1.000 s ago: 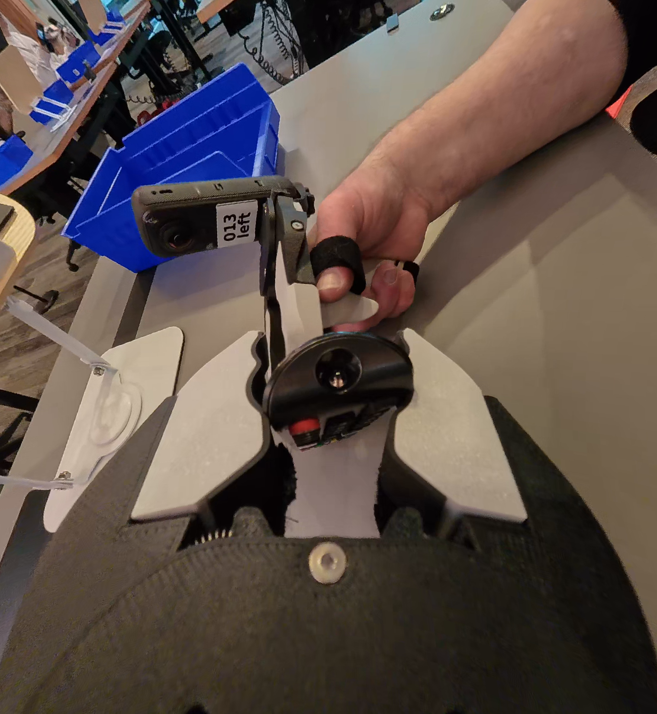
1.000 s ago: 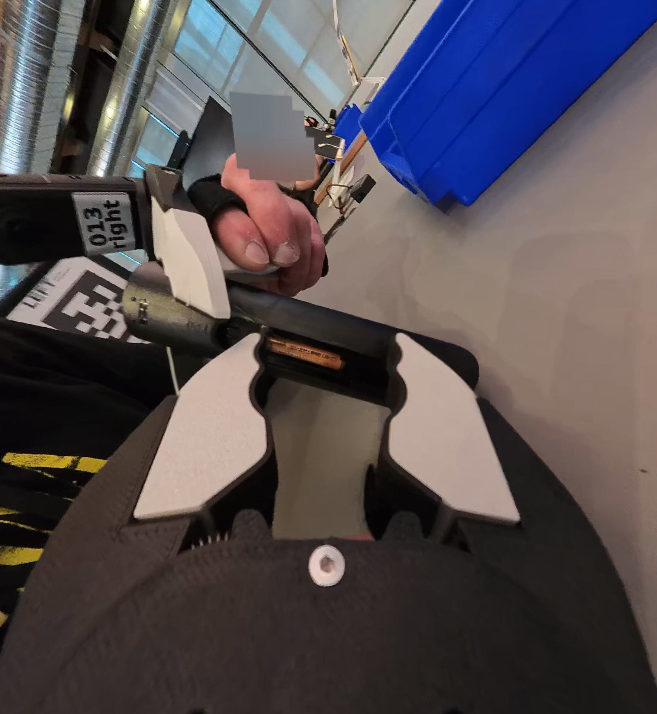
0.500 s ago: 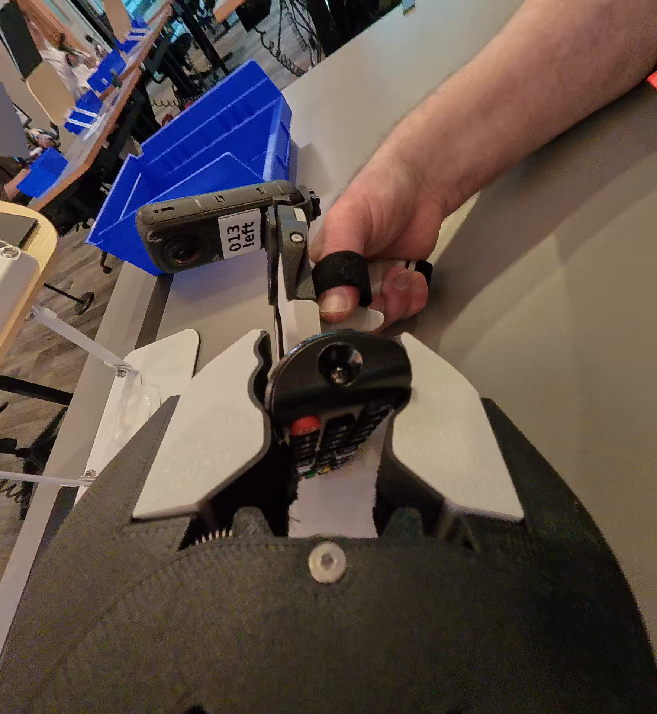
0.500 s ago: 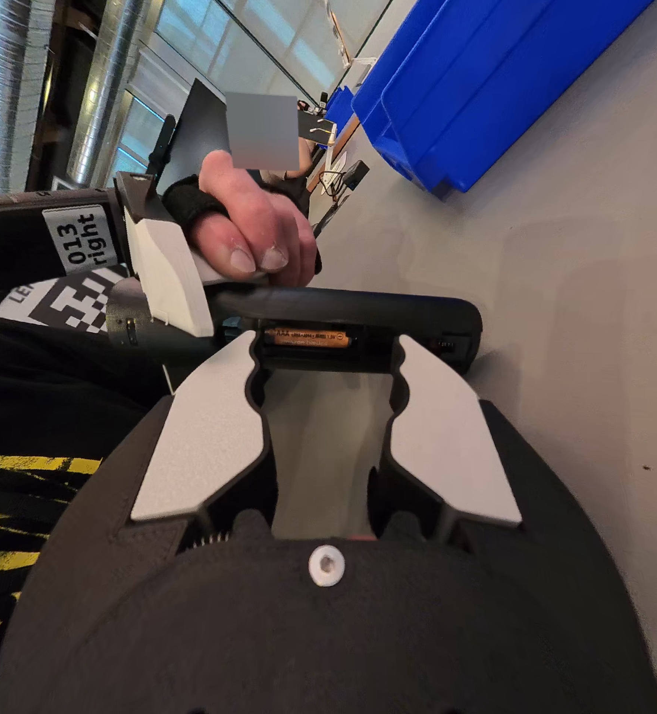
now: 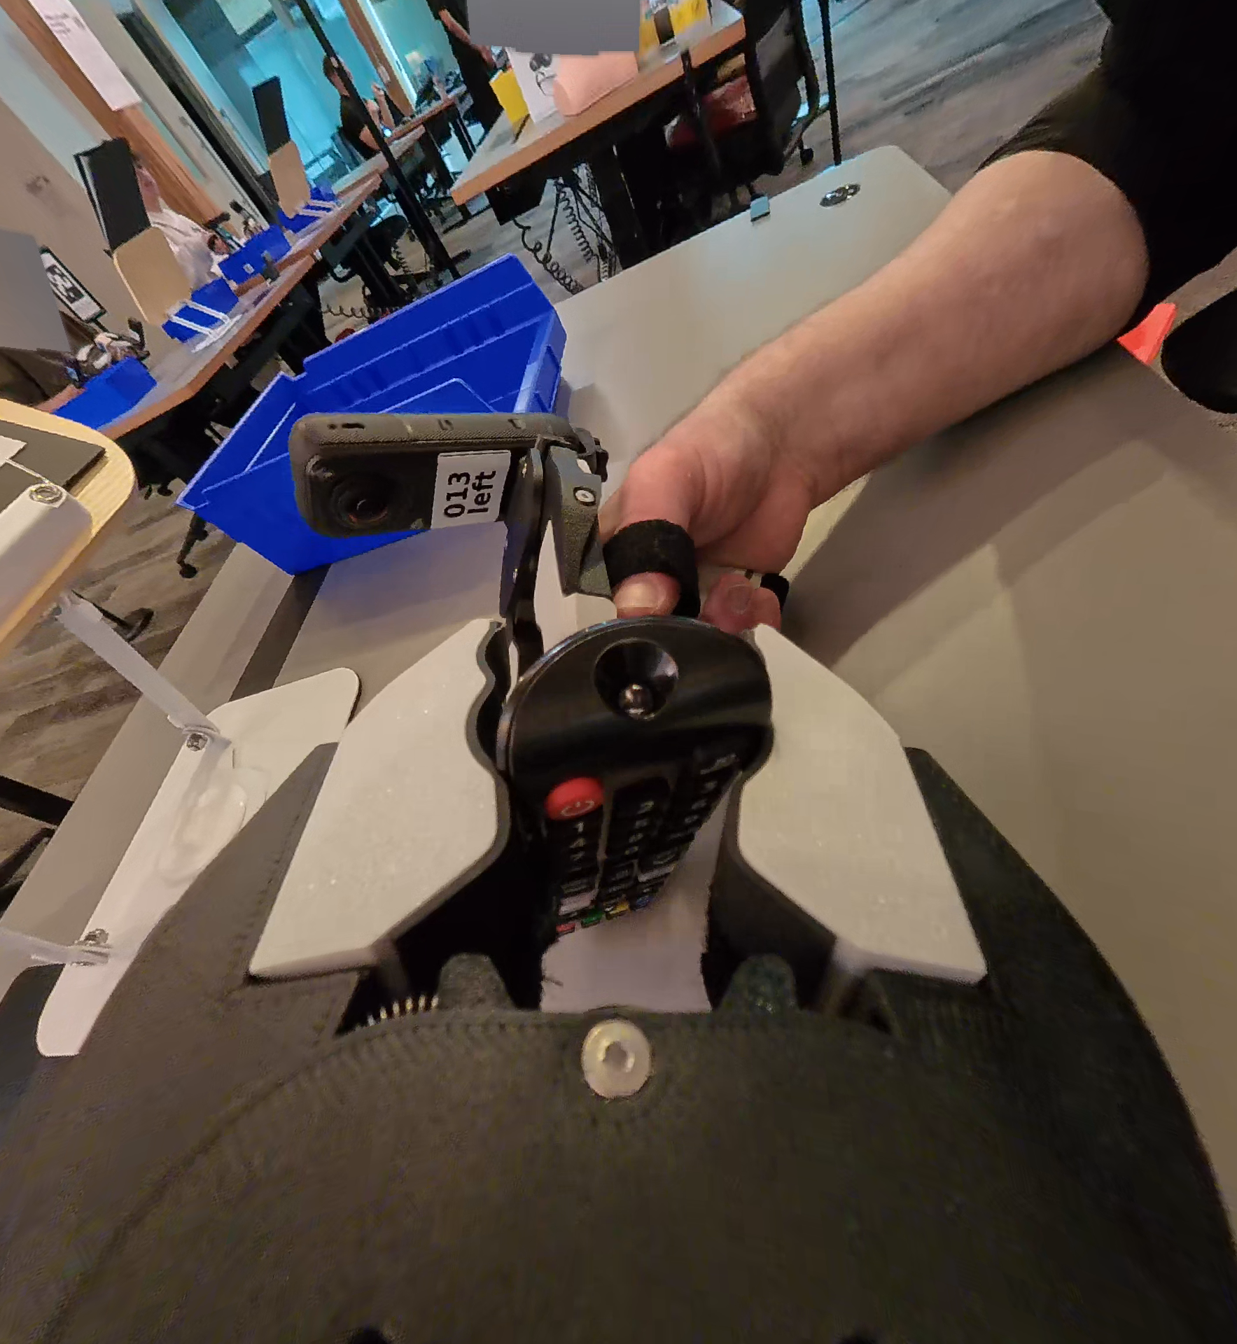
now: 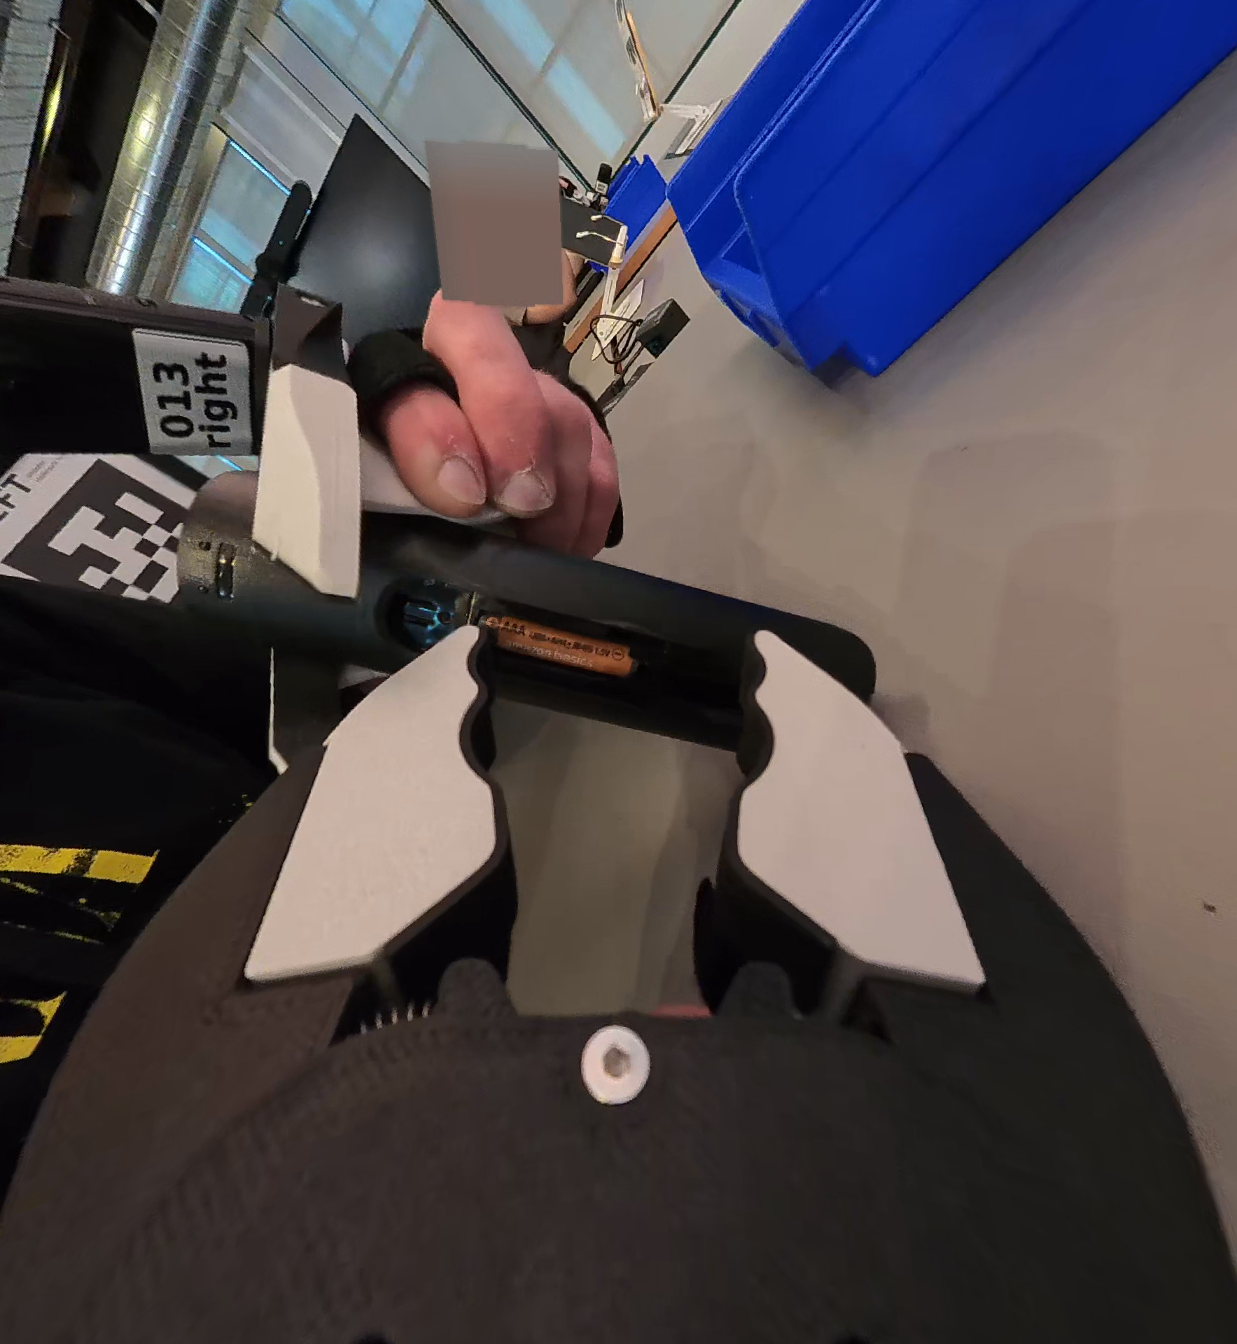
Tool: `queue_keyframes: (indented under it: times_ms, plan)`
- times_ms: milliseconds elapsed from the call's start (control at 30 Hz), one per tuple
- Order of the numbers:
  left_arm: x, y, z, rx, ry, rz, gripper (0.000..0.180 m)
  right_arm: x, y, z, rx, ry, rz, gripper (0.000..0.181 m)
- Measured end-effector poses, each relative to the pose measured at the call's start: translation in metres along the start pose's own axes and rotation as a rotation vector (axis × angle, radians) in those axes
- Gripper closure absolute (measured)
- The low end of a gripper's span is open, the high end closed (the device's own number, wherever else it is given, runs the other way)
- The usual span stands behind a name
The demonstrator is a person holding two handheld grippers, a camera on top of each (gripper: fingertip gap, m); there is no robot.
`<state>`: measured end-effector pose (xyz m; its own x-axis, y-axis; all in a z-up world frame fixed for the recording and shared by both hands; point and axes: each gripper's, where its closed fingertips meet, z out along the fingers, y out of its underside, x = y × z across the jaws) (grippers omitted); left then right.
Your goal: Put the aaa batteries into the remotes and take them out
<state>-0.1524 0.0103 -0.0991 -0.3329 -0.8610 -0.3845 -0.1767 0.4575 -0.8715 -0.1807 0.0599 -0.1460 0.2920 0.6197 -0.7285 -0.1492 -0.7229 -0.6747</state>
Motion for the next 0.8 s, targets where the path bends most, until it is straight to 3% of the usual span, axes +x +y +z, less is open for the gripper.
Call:
queue_keyframes:
  times_ms: [800]
  plan:
    - [0.0006, -0.0025, -0.0001, 0.03, -0.047, 0.017, 0.119, -0.0045, 0.0036, 0.0048, -0.023, -0.053, 0.082, 0.119]
